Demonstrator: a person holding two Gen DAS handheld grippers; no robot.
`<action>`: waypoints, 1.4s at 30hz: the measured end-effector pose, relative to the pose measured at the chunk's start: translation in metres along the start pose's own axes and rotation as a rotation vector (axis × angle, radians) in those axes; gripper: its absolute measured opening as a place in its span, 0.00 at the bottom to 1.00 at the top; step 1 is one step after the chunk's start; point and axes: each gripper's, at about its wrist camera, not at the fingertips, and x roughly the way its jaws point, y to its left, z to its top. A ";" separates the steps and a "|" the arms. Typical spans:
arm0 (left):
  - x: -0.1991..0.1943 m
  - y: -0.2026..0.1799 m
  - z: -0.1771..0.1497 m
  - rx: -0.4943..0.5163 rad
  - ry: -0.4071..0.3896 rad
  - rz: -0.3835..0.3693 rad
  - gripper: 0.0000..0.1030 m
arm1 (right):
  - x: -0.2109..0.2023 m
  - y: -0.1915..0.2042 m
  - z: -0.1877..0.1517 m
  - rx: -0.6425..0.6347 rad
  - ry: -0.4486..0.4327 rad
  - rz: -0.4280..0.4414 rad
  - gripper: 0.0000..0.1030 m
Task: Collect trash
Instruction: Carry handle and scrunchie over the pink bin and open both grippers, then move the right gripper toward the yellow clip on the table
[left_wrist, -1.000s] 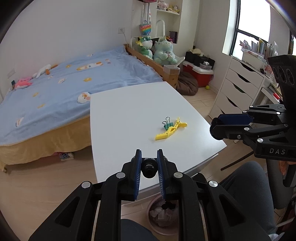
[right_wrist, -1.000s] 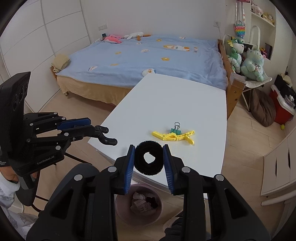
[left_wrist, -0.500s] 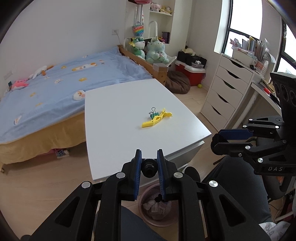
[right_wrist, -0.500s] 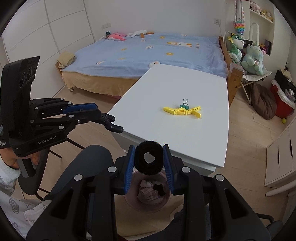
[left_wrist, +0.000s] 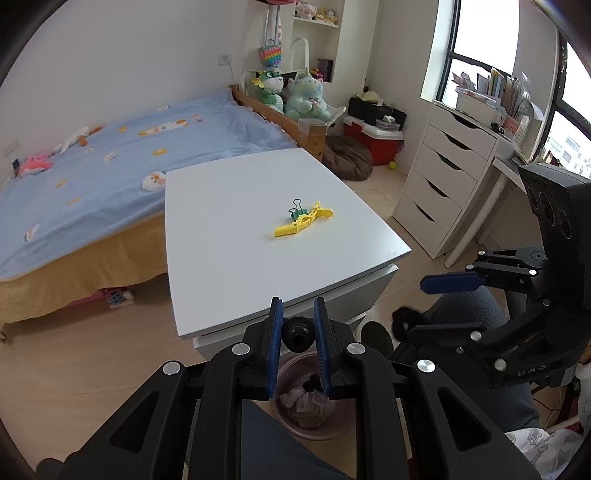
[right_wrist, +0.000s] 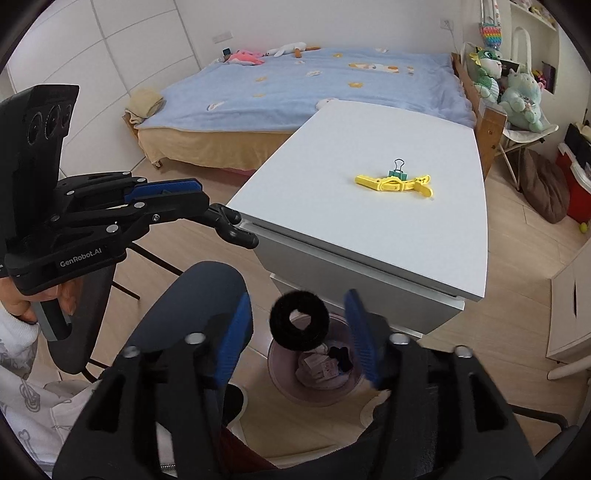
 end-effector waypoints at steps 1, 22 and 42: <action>0.000 0.000 0.000 0.001 0.000 -0.001 0.16 | -0.001 0.000 -0.002 0.006 -0.008 -0.003 0.79; 0.011 -0.014 -0.006 0.024 0.037 -0.043 0.17 | -0.020 -0.020 -0.003 0.111 -0.045 -0.114 0.95; 0.030 -0.025 -0.008 0.043 0.064 -0.065 0.93 | -0.031 -0.043 -0.011 0.172 -0.068 -0.145 0.95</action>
